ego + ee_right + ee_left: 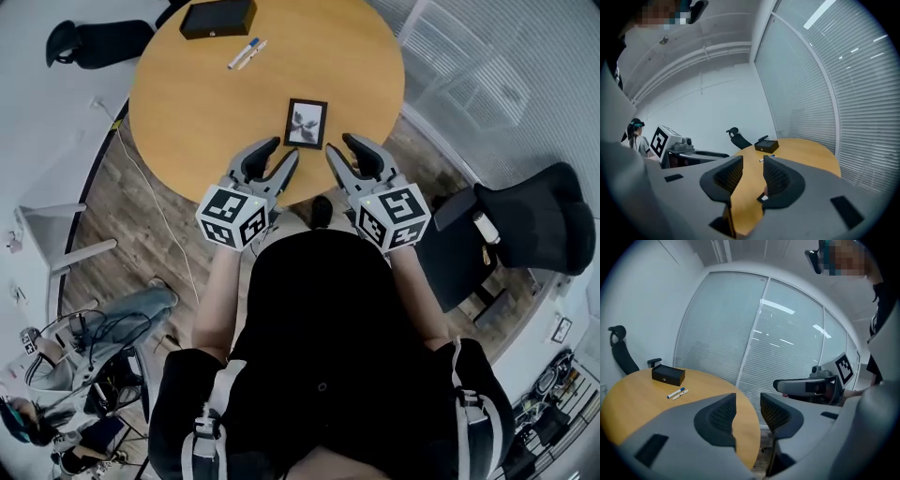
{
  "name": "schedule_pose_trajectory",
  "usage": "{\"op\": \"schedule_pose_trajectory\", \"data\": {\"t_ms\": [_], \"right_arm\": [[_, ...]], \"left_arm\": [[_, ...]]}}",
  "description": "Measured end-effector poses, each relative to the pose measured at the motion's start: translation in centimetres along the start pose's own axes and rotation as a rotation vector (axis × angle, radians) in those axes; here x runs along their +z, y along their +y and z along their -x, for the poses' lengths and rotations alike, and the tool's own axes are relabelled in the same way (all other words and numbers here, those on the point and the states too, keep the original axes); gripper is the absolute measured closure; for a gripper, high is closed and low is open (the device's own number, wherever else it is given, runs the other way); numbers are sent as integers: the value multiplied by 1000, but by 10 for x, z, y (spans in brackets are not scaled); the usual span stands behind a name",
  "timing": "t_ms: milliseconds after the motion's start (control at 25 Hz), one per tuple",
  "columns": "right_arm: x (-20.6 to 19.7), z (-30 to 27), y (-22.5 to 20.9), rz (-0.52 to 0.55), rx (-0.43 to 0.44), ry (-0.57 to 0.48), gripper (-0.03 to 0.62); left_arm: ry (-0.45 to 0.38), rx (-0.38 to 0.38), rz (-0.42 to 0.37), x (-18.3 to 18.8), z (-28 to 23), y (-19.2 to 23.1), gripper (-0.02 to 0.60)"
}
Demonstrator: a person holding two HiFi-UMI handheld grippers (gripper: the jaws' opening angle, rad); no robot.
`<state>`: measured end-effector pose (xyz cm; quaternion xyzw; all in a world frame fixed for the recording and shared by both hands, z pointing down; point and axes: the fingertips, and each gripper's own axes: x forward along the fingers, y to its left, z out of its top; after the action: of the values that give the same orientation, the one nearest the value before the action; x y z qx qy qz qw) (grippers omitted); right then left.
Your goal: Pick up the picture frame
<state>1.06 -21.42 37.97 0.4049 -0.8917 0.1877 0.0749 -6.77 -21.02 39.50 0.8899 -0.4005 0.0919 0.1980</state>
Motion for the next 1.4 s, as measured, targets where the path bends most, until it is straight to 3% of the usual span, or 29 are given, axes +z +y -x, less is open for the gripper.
{"op": "schedule_pose_trajectory", "data": {"t_ms": [360, 600, 1120, 1400], "right_arm": [[-20, -30, -30, -2, 37, 102, 461], [-42, -49, -45, -64, 28, 145, 462], [-119, -127, -92, -163, -109, 249, 462], [-158, -169, -116, -189, -203, 316, 462]], "left_arm": [[51, 13, 67, -16, -47, 17, 426], [104, 1, 104, -33, -71, 38, 426], [253, -32, 191, -114, -123, 121, 425], [346, -20, 167, -156, -152, 166, 425]]}}
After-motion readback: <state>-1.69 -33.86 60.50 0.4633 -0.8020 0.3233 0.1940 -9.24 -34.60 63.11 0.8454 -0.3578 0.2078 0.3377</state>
